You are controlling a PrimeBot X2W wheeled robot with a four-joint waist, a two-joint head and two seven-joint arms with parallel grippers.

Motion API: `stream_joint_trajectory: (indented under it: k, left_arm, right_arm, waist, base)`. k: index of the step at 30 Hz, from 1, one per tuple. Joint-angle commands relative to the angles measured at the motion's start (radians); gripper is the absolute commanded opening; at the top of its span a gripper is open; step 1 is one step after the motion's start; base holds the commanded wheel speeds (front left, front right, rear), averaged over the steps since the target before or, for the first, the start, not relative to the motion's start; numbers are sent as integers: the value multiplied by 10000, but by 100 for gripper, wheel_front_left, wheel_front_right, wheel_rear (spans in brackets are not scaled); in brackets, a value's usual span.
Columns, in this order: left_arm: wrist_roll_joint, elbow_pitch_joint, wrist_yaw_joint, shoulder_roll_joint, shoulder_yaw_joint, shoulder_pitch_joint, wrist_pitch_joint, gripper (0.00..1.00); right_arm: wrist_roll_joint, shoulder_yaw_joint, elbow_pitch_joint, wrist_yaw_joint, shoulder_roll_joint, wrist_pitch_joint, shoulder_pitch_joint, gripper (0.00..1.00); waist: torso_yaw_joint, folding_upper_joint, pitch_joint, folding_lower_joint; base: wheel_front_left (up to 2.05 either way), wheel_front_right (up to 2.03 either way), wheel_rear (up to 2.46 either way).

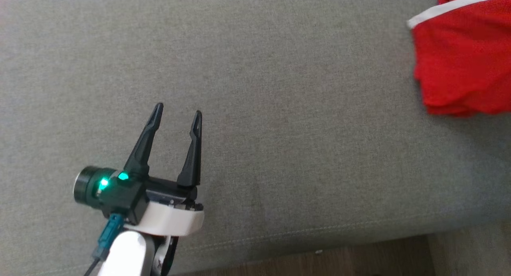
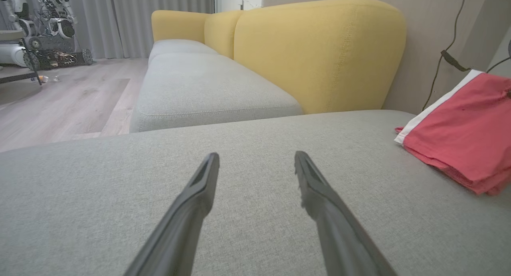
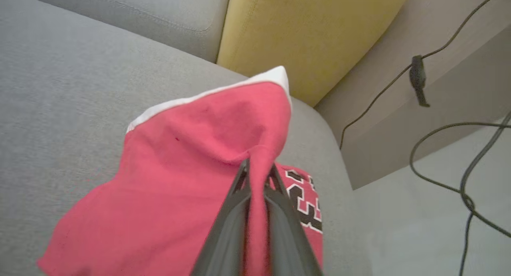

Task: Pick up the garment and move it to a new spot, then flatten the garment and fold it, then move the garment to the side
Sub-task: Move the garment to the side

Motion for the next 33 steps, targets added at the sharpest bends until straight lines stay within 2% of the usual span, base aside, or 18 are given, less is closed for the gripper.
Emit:
stream_joint_trajectory:
  k: [1, 6, 7, 8, 9, 15, 19, 22, 26, 30, 33]
  left_arm:
    - [83, -360, -89, -4, 322, -273, -51, 100]
    - [131, -361, -239, 6, 329, -455, -51, 100]
    - [140, -366, -261, 9, 332, -486, -51, 100]
    - [146, -370, -282, 11, 337, -519, -51, 100]
    - [154, -378, -298, 13, 346, -549, -51, 100]
    - [163, -347, -391, 12, 367, -705, -51, 100]
    - [160, -255, -417, 10, 361, -703, -51, 100]
    - [132, -187, -293, 5, 401, -633, -51, 100]
    - [-142, -118, 57, -9, 580, -453, -51, 100]
    - [-696, -177, 517, -19, 833, -118, -51, 100]
    - [-890, -277, 720, -20, 930, 77, -51, 100]
  right_arm:
    - [-320, -247, -597, 33, -218, 103, 238, 0]
    - [-1352, -788, -1278, 33, 60, 339, 521, 0]
    - [-1571, -931, -1368, 33, 130, 293, 516, 5]
    - [-1803, -1078, -1431, 33, 222, 241, 508, 73]
    - [-2052, -1209, -1492, 33, 312, 191, 497, 100]
    - [-3930, -2013, -1984, 33, 1008, -965, 140, 100]
    - [-4402, -1944, -2051, 33, 1982, -2131, -15, 100]
    - [-4058, -1511, -1798, 33, 2864, -3138, 38, 100]
    - [-2835, -482, -912, 33, 3863, -4442, 343, 100]
    - [-1573, 584, 138, 33, 4478, -5781, 668, 100]
    - [-1189, 992, 545, 33, 4719, -6147, 836, 100]
  waist:
    - [-53, 0, 148, -1]
    - [-85, 0, 415, -1]
    - [-85, 0, 465, -1]
    - [-83, 0, 506, -1]
    - [-84, 0, 554, -1]
    - [-41, 0, 668, -1]
    - [40, 0, 455, -1]
    - [186, 0, 149, -1]
    - [482, 0, -467, -1]
    - [765, 0, -1205, -1]
    - [875, 0, -1564, -1]
  base:
    - [0, 0, 0]
    - [0, 0, 0]
    - [0, 0, 0]
    - [0, 0, 0]
    - [0, 0, 0]
    - [0, 0, 0]
    - [0, 0, 0]
    - [0, 0, 0]
    - [0, 0, 0]
    - [0, 0, 0]
    - [0, 0, 0]
